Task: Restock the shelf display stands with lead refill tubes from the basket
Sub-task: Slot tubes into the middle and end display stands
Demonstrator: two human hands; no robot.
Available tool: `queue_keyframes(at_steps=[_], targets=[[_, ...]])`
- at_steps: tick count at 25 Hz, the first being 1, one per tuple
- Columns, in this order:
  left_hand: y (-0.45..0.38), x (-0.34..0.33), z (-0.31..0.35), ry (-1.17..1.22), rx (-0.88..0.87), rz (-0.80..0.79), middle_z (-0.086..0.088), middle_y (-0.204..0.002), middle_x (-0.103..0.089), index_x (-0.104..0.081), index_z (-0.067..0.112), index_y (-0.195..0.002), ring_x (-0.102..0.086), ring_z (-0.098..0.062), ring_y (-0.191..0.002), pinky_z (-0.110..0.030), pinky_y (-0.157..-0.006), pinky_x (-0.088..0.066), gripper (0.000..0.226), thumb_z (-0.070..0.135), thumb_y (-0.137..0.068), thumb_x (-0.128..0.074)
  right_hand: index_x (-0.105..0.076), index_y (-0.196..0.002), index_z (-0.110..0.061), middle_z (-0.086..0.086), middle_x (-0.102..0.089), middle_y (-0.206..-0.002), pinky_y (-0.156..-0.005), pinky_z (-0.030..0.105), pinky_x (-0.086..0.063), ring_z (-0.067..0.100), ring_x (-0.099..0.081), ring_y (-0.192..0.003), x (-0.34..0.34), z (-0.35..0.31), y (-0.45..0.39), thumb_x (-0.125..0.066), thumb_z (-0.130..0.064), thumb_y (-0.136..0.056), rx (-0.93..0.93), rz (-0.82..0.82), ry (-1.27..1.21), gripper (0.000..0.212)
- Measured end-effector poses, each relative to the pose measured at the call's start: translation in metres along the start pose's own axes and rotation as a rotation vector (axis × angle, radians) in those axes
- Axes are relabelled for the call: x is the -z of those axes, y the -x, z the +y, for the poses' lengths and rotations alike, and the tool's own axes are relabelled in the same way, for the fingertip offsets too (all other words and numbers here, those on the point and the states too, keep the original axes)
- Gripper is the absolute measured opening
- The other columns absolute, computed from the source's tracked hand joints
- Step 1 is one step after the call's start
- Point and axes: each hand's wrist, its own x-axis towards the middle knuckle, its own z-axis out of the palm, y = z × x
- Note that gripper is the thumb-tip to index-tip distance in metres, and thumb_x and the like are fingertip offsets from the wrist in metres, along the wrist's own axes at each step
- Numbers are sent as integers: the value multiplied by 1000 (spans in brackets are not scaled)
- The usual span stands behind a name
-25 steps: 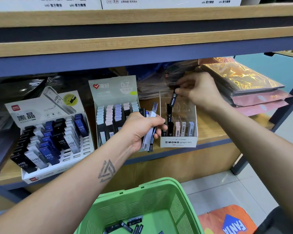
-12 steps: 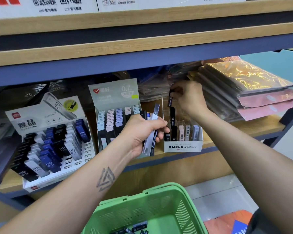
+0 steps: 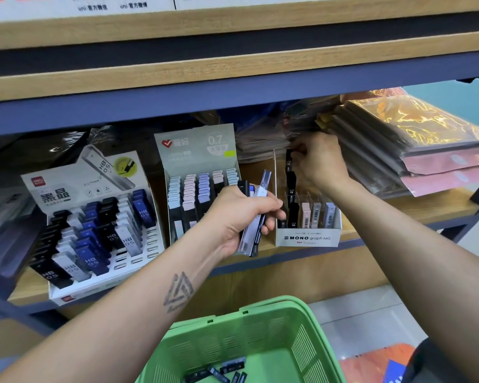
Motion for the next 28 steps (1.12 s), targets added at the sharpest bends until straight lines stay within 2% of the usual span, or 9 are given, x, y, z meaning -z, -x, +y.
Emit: queue_keyframes(at_steps=[6,9,11,13,15,16,18,21,28], targets=[[1,0,1,7,10,-14,-23,-79,-69,-66,-4,-88,-51,-17,-51,-22,-46,-44,1,-3,-88,-66,-75,-112,-11,10,-74,-108,-87,33,-56,26,-69,-98,6,-1,6,-60,-1,-93,0,-1,26,26],[2,1,0,19,26,-30,-23,-79,-69,-66,-3,-88,-51,-17,-51,-21,-45,-43,0,-3,-88,-66,-75,-111,-11,6,-75,-107,-89,33,-57,20,-70,-98,23,-17,10,-60,-4,-94,-68,-1,-82,24],[3,1,-1,33,38,-40,-23,-78,-68,-65,-2,-87,-50,-17,-51,-21,-44,-43,1,-3,-89,-65,-74,-111,-7,5,-76,-101,-81,30,-60,16,-72,-89,39,-39,18,-64,-9,-96,-183,-157,-445,19],[3,1,-1,51,45,-42,-23,-76,-67,-65,-3,-87,-50,-18,-50,-21,-44,-42,1,-4,-88,-65,-74,-106,-2,8,-76,-88,-69,30,-56,19,-69,-75,55,-57,28,-69,-16,-95,-309,-458,-818,19],[3,1,-1,71,50,-42,-23,-75,-67,-65,-3,-89,-50,-18,-49,-21,-43,-42,1,-4,-88,-66,-74,-104,-2,10,-73,-79,-66,28,-53,18,-66,-69,62,-61,38,-74,-14,-90,-326,-659,-891,18],[4,1,-1,77,55,-45,-23,-75,-67,-65,-4,-90,-50,-17,-49,-21,-43,-42,2,-4,-88,-66,-73,-104,-3,10,-71,-76,-67,27,-54,17,-66,-67,63,-60,41,-74,-6,-88,-340,-679,-904,16],[6,2,-1,93,79,-49,-24,-76,-67,-66,-4,-91,-51,-17,-49,-21,-43,-42,3,-3,-88,-66,-71,-106,0,10,-70,-72,-66,25,-56,17,-66,-65,64,-55,41,-72,5,-86,-420,-590,-966,21],[8,8,-1,151,124,-22,-24,-80,-69,-65,-5,-93,-52,-15,-48,-20,-42,-43,5,-2,-90,-66,-68,-108,3,12,-70,-74,-62,23,-57,21,-68,-69,68,-47,38,-71,7,-86,-484,-463,-1020,23],[5,9,-1,311,156,4,-27,-90,-71,-60,-4,-94,-52,-13,-48,-18,-42,-42,6,1,-92,-63,-69,-110,2,21,-70,-87,-67,27,-61,28,-74,-79,73,-42,40,-68,10,-86,-440,-574,-1089,26]])
